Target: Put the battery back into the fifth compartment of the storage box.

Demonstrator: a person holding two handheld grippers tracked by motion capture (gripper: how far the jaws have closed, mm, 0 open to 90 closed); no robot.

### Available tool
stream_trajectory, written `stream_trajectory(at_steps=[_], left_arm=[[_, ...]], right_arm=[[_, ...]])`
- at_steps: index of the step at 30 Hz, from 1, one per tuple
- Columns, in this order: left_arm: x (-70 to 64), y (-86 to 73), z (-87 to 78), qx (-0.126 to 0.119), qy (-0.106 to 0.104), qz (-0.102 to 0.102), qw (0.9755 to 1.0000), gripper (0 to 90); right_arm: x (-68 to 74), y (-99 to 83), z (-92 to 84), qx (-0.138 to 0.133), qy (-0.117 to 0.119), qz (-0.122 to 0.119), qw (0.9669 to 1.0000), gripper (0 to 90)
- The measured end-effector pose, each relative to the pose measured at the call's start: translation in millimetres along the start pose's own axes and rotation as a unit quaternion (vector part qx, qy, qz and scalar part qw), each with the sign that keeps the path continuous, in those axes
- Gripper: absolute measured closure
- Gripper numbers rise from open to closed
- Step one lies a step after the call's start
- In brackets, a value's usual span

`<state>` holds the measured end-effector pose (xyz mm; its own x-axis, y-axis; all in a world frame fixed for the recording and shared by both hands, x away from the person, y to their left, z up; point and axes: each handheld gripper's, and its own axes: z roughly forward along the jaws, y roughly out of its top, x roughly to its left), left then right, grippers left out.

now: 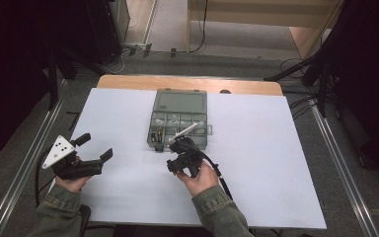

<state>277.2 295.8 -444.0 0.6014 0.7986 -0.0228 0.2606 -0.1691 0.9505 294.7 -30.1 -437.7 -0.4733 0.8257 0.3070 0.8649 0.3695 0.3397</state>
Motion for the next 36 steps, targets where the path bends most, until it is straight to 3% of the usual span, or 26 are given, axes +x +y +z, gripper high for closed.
stream_trajectory(at_steps=[2, 4, 6, 19, 24, 36], left_arm=[[0.0, 0.0, -0.3, 0.0, 0.001, -0.001, 1.0, 4.7], [0.5, 0.1, -0.9, 0.0, 0.001, -0.001, 1.0, 4.7], [1.2, 0.3, -1.5, -0.003, 0.002, -0.002, 1.0, 4.7], [1.5, 0.7, -1.8, -0.004, -0.002, -0.003, 1.0, 4.7], [1.7, 0.6, -1.2, -0.002, -0.003, -0.002, 1.0, 4.7], [2.5, 0.7, -1.1, -0.003, -0.002, -0.002, 1.0, 4.7]], right_arm=[[0.1, 6.7, -0.1, -0.004, 0.004, 0.005, 1.0, 77.2], [-1.1, 13.0, -0.6, -0.011, 0.027, 0.017, 0.9994, 77.2], [-1.0, 19.0, -2.0, -0.023, 0.036, 0.027, 0.9987, 77.2], [0.4, 65.5, -2.3, -0.051, 0.017, 0.055, 0.997, 77.2], [-4.4, 81.2, 4.3, -0.058, 0.004, 0.076, 0.9954, 77.2], [-11.6, 106.3, 15.4, -0.069, -0.002, 0.124, 0.9899, 77.2]])
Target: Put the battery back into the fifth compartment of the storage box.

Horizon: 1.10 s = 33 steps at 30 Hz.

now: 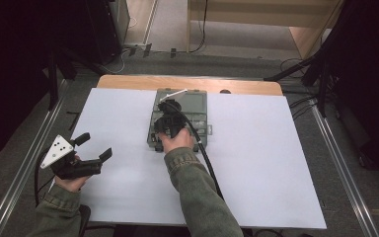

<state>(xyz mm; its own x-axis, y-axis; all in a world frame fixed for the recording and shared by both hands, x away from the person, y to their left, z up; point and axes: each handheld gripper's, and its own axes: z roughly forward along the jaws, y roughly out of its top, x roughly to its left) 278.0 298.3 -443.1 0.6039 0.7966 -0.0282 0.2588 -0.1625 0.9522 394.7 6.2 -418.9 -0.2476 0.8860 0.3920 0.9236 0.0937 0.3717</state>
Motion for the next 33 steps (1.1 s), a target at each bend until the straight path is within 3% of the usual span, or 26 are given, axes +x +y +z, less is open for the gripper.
stream_trajectory(at_steps=[17, 20, 24, 30, 33], left_arm=[[0.4, 0.2, -0.1, -0.001, 0.0, -0.001, 1.0, 4.7], [0.4, 0.2, -0.1, -0.001, -0.001, 0.0, 1.0, 4.7], [0.4, 0.2, -0.4, -0.003, -0.001, -0.001, 1.0, 4.7], [0.1, 0.2, 0.0, -0.001, -0.001, 0.001, 1.0, 4.7], [0.0, 0.2, 0.0, -0.001, -0.001, 0.002, 1.0, 4.7]], right_arm=[[4.9, 10.9, 19.9, 0.02, -0.028, 0.005, 0.9994, 76.9], [4.1, 11.1, 20.0, 0.018, -0.016, 0.009, 0.9997, 70.6], [5.2, 9.3, 15.4, 0.009, -0.023, -0.001, 0.9997, 65.5], [6.5, 5.3, 5.8, -0.002, -0.04, -0.037, 0.9985, 41.8], [6.1, 3.0, 1.8, -0.007, -0.044, -0.053, 0.9976, 38.8]])
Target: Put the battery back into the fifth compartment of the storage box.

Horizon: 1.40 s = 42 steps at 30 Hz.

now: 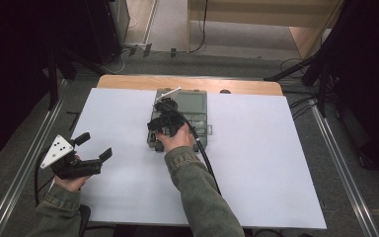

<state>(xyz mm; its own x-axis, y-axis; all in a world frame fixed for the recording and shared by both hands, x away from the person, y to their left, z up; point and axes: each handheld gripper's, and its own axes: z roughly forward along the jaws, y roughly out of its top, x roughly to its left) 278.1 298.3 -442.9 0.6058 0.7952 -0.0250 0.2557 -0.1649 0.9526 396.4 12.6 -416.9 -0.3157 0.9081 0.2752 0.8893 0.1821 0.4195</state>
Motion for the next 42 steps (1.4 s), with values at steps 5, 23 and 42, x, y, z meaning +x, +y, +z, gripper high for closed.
stream_trajectory(at_steps=[5, 23, 42], left_arm=[[0.4, -0.1, 0.2, 0.001, 0.001, 0.0, 1.0, 4.7], [-0.6, -0.6, 1.0, 0.003, 0.001, 0.003, 1.0, 4.7], [-0.9, -0.9, 1.4, 0.003, 0.004, 0.005, 1.0, 4.7]], right_arm=[[-6.0, -5.8, -5.1, -0.009, 0.007, -0.003, 0.9999, 35.7], [-51.8, -29.2, -20.3, -0.051, 0.003, -0.007, 0.9987, 4.7], [-126.6, -85.0, -47.5, -0.096, -0.023, -0.001, 0.9951, 0.0]])
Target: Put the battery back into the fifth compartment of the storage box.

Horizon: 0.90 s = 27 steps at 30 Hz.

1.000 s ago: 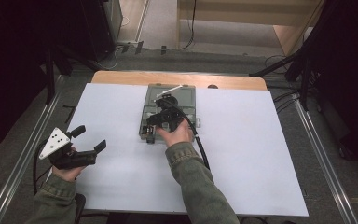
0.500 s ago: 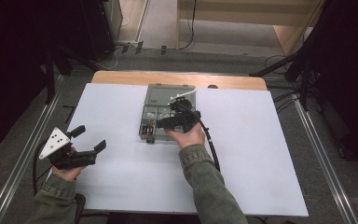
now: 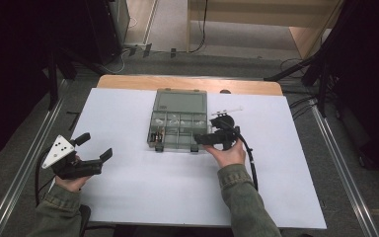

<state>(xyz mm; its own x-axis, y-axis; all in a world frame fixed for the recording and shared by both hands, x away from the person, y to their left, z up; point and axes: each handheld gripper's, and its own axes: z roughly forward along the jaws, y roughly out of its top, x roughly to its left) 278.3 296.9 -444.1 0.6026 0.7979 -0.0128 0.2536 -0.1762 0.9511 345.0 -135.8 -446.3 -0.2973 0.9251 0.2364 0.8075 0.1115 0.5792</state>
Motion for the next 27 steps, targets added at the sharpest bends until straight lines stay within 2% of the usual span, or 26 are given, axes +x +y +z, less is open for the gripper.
stream_trajectory(at_steps=[7, 14, 17, 20, 27], left_arm=[[-0.4, -0.2, 0.3, 0.003, 0.004, 0.002, 1.0, 4.7], [-2.0, -0.4, 0.9, 0.006, 0.009, 0.005, 0.9999, 4.7], [-2.5, -0.8, 1.5, 0.007, 0.008, 0.005, 0.9999, 4.7], [-2.8, -0.9, 1.9, 0.009, 0.009, 0.007, 0.9999, 4.6], [-2.8, -1.2, 2.0, 0.011, 0.01, 0.009, 0.9999, 4.7]], right_arm=[[-33.3, -27.8, -22.0, -0.002, -0.017, 0.013, 0.9998, 0.0], [-51.3, -54.0, -43.1, -0.011, -0.026, 0.013, 0.9995, 0.0], [-56.2, -64.6, -51.1, -0.034, -0.021, 0.009, 0.9992, 0.0], [-60.4, -75.4, -58.5, -0.07, -0.021, 0.008, 0.9973, 0.0], [-66.3, -99.5, -66.8, -0.143, -0.025, -0.005, 0.9894, 0.0]])
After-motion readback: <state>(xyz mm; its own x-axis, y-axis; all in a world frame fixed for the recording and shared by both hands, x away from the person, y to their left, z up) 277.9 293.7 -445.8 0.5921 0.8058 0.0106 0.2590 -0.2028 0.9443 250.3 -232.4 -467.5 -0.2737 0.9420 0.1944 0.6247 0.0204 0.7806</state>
